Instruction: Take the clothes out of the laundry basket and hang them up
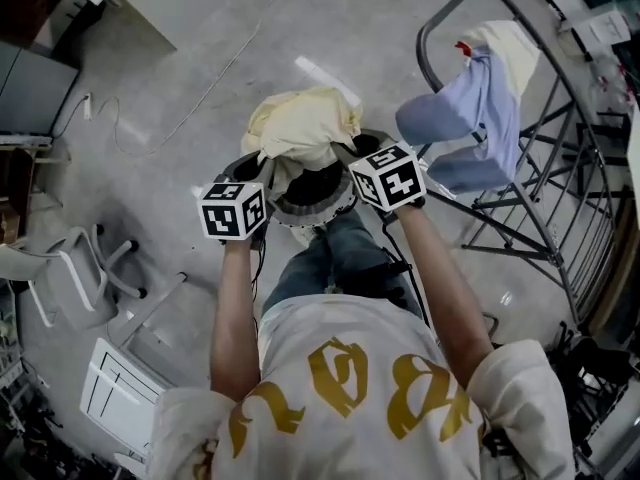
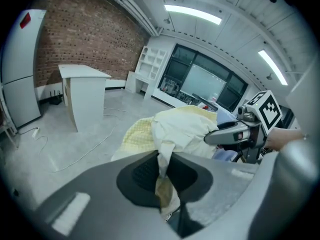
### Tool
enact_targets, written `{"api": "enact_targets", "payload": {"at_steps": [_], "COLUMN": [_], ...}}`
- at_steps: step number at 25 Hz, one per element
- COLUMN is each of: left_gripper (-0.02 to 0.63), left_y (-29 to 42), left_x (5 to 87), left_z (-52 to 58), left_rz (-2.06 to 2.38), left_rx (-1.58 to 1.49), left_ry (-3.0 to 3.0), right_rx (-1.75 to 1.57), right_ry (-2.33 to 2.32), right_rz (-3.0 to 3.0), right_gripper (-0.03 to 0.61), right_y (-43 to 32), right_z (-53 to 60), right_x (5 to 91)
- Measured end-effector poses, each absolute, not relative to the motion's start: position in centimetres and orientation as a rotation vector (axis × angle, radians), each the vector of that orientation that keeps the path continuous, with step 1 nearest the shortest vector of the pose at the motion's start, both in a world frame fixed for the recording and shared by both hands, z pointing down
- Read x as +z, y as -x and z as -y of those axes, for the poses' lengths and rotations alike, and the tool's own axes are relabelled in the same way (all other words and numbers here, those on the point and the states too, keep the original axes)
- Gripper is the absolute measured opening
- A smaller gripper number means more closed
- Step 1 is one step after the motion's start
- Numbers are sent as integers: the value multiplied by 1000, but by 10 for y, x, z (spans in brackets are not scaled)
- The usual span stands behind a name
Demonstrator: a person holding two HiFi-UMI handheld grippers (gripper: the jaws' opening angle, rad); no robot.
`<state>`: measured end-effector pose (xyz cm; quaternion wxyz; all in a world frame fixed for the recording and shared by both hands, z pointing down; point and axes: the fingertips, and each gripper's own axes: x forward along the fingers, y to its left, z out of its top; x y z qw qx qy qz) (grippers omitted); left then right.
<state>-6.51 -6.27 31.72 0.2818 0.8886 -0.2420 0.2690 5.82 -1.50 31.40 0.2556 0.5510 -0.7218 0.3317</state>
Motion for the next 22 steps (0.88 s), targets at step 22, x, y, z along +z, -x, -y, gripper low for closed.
{"api": "enact_targets", "payload": {"at_steps": [22], "left_gripper": [34], "left_y": [-59], "left_x": [159], "left_z": [34], "left_rz": [457], "left_rx": [523], "left_ry": [-2659], "right_rx": [844], "right_ry": [-1944], "right_rz": [2073], "right_gripper": [118], "right_y": [-158], "right_z": [-49], "right_x": [154]}}
